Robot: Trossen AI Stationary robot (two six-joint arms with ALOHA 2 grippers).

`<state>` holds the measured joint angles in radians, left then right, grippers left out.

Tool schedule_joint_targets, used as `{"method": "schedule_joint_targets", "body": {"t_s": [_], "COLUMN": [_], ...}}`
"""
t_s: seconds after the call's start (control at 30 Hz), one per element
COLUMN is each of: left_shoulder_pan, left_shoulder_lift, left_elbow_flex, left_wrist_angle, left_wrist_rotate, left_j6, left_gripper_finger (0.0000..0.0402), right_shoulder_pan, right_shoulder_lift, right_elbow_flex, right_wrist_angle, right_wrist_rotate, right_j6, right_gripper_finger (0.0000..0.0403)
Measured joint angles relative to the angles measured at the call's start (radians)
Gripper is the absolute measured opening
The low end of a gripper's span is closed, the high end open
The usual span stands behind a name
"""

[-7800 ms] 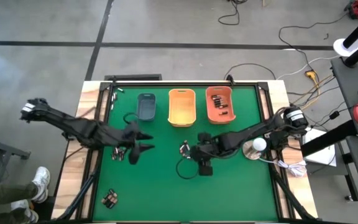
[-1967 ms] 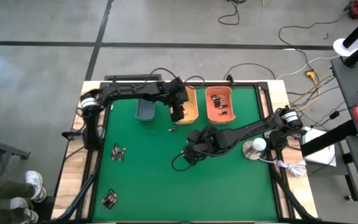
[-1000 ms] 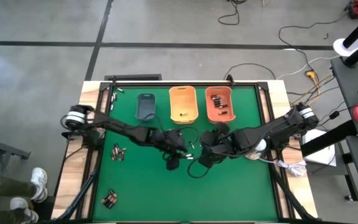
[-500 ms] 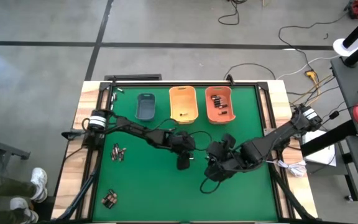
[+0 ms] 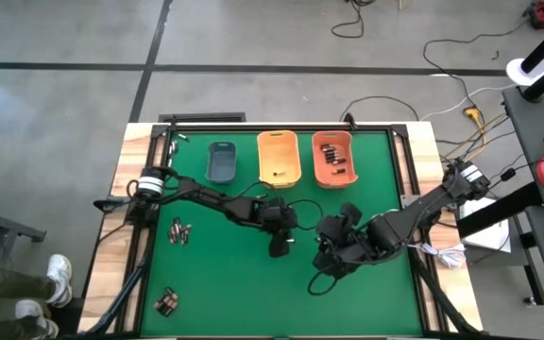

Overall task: Sort batteries
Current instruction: Put the silver battery into the yellow bin

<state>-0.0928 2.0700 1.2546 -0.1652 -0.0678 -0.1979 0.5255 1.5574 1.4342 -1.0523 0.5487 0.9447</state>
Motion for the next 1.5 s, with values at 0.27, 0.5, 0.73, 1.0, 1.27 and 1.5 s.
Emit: {"method": "schedule_joint_targets", "body": {"t_s": [0.27, 0.5, 0.73, 1.0, 1.27, 1.5], "left_shoulder_pan": [0.001, 0.002, 0.004, 0.068, 0.373, 0.525], "left_shoulder_lift": [-0.001, -0.004, -0.057, -0.279, -0.345, -0.198], "left_elbow_flex": [-0.016, 0.016, 0.115, 0.193, 0.191, 0.228], "left_wrist_angle": [0.004, -0.027, -0.165, -0.290, -0.293, -0.289], "left_wrist_rotate": [-0.020, -0.027, -0.031, -0.026, -0.055, 0.050], "left_j6": [-0.003, 0.004, 0.020, 0.100, 0.138, 0.206], "left_gripper_finger": [0.0016, 0.0015, 0.0012, 0.0012, 0.0011, 0.0014], "right_shoulder_pan": [0.000, 0.000, 0.000, 0.000, -0.010, -0.051], "right_shoulder_lift": [0.000, 0.000, 0.000, 0.000, 0.000, 0.000], "right_elbow_flex": [0.000, 0.000, 0.000, 0.000, 0.000, 0.000], "right_wrist_angle": [-0.017, -0.022, -0.039, -0.053, -0.048, -0.034], "right_wrist_rotate": [0.005, 0.005, 0.005, 0.007, 0.117, 0.133], "right_j6": [-0.002, -0.002, -0.002, -0.003, 0.003, 0.007], "right_gripper_finger": [0.0164, 0.0151, 0.0143, 0.0136, 0.0147, 0.0155]}}
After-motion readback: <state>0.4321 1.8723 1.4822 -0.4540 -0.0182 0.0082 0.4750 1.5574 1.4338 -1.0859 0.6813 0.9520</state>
